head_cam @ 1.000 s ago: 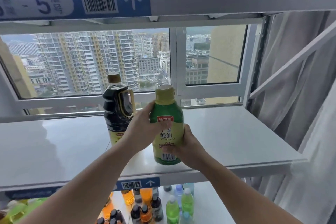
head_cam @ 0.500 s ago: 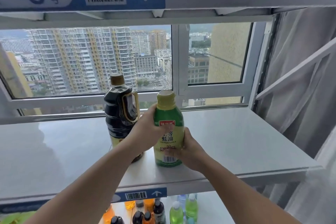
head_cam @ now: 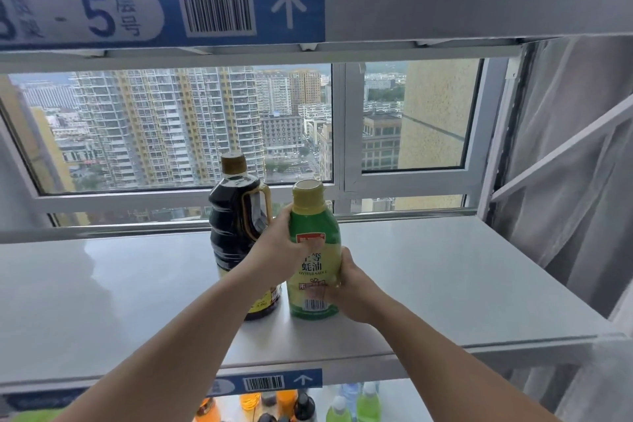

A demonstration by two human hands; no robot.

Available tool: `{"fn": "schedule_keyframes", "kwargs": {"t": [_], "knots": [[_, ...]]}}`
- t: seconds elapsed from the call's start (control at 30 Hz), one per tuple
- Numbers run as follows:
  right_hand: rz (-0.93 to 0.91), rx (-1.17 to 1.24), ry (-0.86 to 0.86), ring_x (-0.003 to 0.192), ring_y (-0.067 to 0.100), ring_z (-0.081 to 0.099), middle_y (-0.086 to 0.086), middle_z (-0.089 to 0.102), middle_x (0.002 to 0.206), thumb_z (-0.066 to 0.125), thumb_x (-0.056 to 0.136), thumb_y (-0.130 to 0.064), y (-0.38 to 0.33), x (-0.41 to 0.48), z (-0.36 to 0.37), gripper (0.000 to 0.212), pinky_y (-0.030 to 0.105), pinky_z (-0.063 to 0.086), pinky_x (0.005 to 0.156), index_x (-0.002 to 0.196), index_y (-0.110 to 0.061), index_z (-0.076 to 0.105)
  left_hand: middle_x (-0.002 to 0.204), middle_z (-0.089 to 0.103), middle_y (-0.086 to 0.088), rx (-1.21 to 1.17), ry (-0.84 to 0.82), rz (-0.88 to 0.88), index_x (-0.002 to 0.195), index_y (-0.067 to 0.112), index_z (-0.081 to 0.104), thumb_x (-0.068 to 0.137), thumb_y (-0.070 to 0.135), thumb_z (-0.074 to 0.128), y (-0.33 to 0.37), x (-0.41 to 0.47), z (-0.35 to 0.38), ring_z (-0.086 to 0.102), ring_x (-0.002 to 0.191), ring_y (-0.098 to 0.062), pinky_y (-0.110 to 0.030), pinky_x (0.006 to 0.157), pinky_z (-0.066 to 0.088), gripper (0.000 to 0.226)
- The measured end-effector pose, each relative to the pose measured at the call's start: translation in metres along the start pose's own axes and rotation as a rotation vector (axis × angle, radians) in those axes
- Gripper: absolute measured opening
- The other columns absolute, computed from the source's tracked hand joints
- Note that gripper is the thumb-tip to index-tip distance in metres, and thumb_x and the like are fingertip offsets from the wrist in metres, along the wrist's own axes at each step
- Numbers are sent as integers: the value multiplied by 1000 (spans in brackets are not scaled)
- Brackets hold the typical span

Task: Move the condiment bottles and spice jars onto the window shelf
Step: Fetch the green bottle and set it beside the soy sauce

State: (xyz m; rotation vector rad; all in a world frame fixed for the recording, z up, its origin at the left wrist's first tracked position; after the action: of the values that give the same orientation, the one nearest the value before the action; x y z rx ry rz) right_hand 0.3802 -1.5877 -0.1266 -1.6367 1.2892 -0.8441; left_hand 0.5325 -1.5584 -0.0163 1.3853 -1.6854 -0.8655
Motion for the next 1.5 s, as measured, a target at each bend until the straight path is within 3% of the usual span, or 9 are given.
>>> {"fn": "schedule_keyframes", "kwargs": {"t": [0.2,0.4,0.57,0.7,0.9,1.0,1.13,1.37,1.5], "knots": [[-2,15,20,117,12,60,-15,64,123,85,81,-31,-3,-2,1,76,33,54,93,136,-34,32,114,67,14,17,4,13,124,45,41,94,24,72,1,0,0,63,109,-13,-33,91,48,49],[40,22,-11,120,19,56,-7,60,128,84,82,-22,-13,-4,0,82,36,52,96,141,-28,27,111,67,18,34,103,58,138,37,50,89,28,77,1,-6,-5,65,101,-6,-31,85,53,56],[58,-87,4,118,17,57,-9,57,129,83,83,-32,-7,-11,-3,87,38,55,99,145,-25,23,124,66,19,95,133,113,140,34,54,88,34,77,-7,-17,-13,62,111,-5,-29,88,55,57],[104,-195,121,130,22,54,2,49,149,80,83,-45,9,-27,-8,89,38,52,102,151,-25,27,123,64,15,143,204,103,136,26,59,89,34,76,-19,-30,-19,63,113,-9,-26,87,50,50],[21,-421,276,104,12,60,-4,61,117,64,89,-56,18,-55,-18,47,35,54,92,122,-23,57,106,66,5,204,308,65,117,21,65,91,29,74,-38,-48,-13,64,94,-9,-12,69,43,29],[-14,-433,310,86,11,60,-7,62,94,60,92,-44,21,-69,-22,22,32,54,80,102,-24,61,100,67,8,185,251,43,107,24,65,95,25,69,-42,-59,4,64,92,-6,-12,67,45,13],[-78,-565,359,70,14,59,-9,62,75,56,94,-38,29,-91,-27,15,31,47,66,95,-23,60,97,71,13,225,112,21,99,27,70,95,29,68,-44,-74,34,65,89,-2,-12,68,48,4],[-165,-778,365,77,22,65,-3,69,81,51,92,-42,59,-143,-41,19,34,50,67,90,-24,55,87,75,12,303,-85,19,92,29,72,92,34,70,-39,-94,81,69,84,-5,-24,74,55,6],[-69,-760,386,85,19,64,-5,68,90,51,93,-43,71,-186,-52,20,33,49,72,95,-25,57,84,74,8,265,-162,72,92,27,72,93,29,71,-30,-108,109,69,79,-6,-16,62,53,3]]}}
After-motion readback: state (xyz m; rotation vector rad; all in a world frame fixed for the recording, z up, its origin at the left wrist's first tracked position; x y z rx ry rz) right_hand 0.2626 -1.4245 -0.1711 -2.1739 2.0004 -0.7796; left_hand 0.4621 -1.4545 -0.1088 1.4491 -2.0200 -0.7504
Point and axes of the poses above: each hand's wrist, its own x-axis towards the middle knuckle, its own z-axis out of the palm, y = z × x, the point moved 4 cm from there along x, towards the middle knuckle
